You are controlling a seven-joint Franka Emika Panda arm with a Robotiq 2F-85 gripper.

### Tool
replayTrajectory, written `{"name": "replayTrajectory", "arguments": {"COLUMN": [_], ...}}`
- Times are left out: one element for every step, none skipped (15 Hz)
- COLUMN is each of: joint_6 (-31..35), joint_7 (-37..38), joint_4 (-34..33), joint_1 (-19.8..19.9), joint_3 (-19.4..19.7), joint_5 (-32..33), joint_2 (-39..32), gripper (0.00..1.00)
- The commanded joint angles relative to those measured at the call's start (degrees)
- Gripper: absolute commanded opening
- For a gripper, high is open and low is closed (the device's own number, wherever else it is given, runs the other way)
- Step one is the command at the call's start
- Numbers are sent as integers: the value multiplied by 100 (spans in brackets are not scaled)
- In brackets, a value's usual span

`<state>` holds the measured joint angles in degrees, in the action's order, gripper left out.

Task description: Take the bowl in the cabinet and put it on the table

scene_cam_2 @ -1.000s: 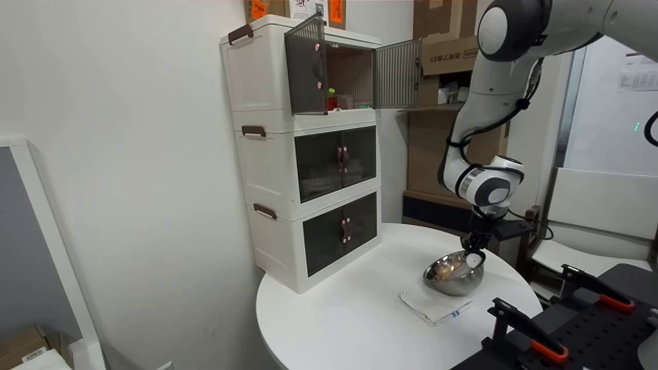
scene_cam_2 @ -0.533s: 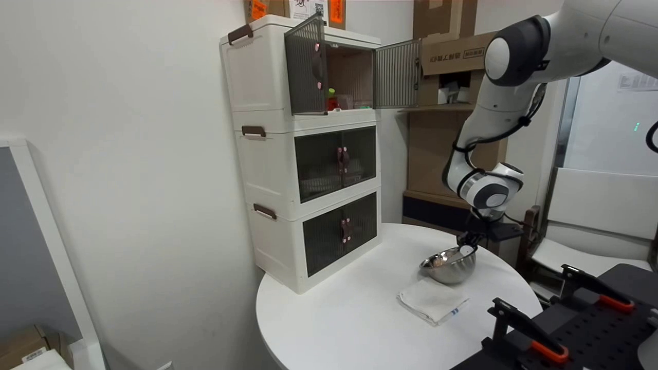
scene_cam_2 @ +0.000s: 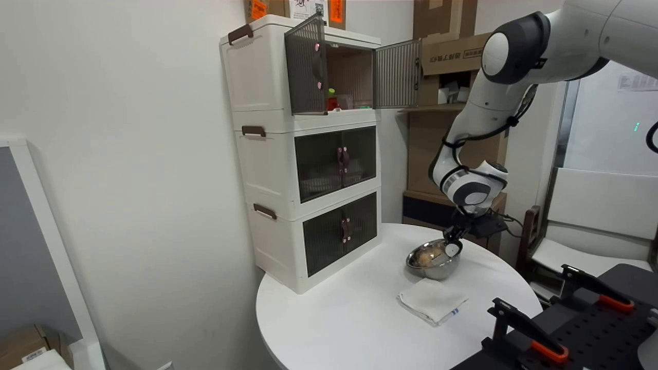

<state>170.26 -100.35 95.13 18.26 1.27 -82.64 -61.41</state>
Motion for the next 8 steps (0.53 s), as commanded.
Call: {"name": "replayTrajectory", "arguments": {"joint_6": [531, 614, 665, 695, 684, 693, 693, 670], "joint_7": [-659, -774, -866, -942, -1019, -1098, -1185, -1253], "joint_4": [-48, -72, -65, -68, -75, -73, -83, -82], "joint_1": [31, 40, 35, 33, 43, 36, 28, 20], "joint_3": [-396, -486, -547, -594, -637, -651, -659, -654], "joint_5": [-695, -851, -981, -1099, -1223, -1343, -1474, -1577], "joint_2": [203, 212, 241, 261, 275, 292, 299, 309], "gripper": [2, 2, 27, 34, 43, 49, 37, 24]}}
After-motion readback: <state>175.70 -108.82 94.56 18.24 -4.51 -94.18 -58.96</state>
